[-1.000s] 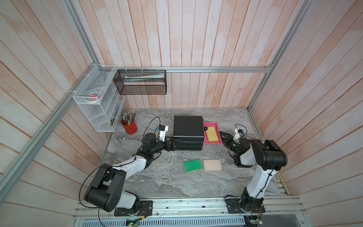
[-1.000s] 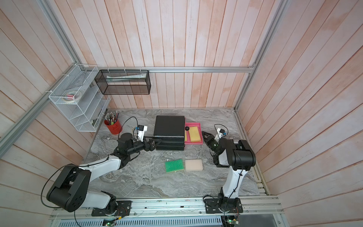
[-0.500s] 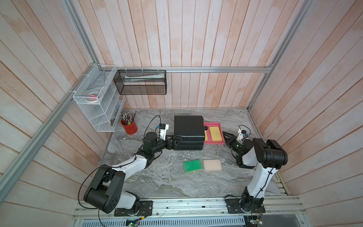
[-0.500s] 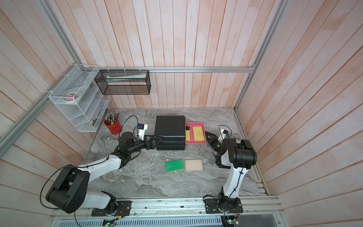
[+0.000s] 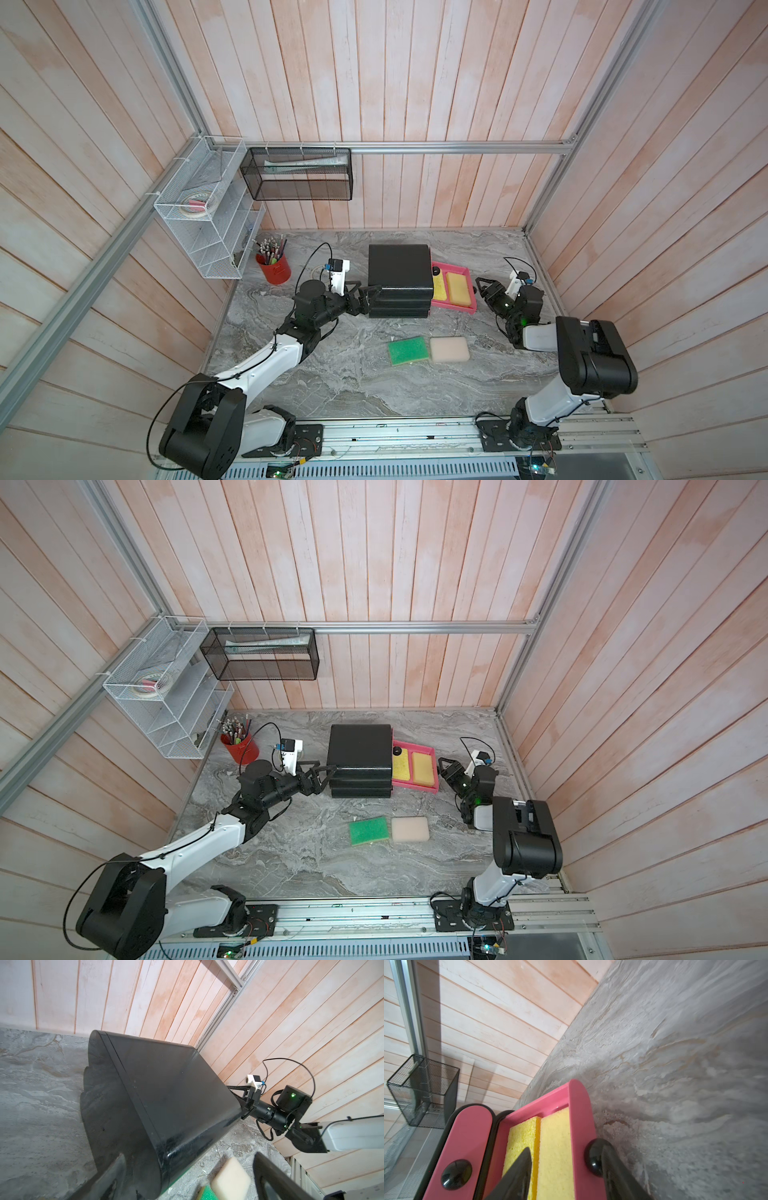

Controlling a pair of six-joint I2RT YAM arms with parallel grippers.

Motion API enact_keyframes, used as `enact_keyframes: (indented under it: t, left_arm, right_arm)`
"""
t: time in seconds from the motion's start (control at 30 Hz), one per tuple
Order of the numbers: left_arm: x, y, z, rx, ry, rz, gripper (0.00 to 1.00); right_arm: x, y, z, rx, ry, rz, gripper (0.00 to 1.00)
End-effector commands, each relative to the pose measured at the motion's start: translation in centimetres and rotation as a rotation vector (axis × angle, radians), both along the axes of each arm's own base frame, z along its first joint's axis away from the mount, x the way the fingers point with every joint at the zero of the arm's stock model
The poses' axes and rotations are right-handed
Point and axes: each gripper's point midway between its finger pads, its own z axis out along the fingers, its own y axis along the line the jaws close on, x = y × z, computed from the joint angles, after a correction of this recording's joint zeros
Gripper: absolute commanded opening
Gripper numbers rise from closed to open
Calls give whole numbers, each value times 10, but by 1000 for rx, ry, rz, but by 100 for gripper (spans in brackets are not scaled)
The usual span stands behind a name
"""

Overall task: Take the sponge out of the drawer
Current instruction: Open the drawer in the storage box, then pick up the sponge from the drawer.

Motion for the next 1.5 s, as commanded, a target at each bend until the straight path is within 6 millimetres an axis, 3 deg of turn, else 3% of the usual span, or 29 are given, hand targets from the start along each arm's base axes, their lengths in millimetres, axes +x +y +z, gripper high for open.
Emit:
enact_keyframes:
  t: [0.0, 0.13, 0.23, 0.37, 0.57, 0.77, 1.47]
  left_arm:
    - [-7, 7, -7, 33, -4, 22, 99]
    - [-14, 8, -14, 35, 3, 15, 99]
    - [-14, 8, -20, 39, 20, 14, 99]
    - [-20, 5, -27, 13, 43, -10, 99]
    - [-16, 4, -38, 32, 60, -10, 99]
    - [-18, 5, -40, 40, 63, -8, 99]
    - [-27, 9, -38, 32, 68, -7, 99]
  right_arm:
    - [-7, -23, 3, -159, 53, -83, 57]
    - [-15, -20, 29, -271, 32, -66, 57]
    - [-18, -4, 36, -354, 45, -9, 57]
    - [-19, 31, 29, -460, 93, 120, 56]
    - [-5, 48, 12, -514, 124, 162, 53]
    - [13, 77, -8, -598, 165, 243, 49]
    - [21, 91, -34, -686, 210, 246, 45]
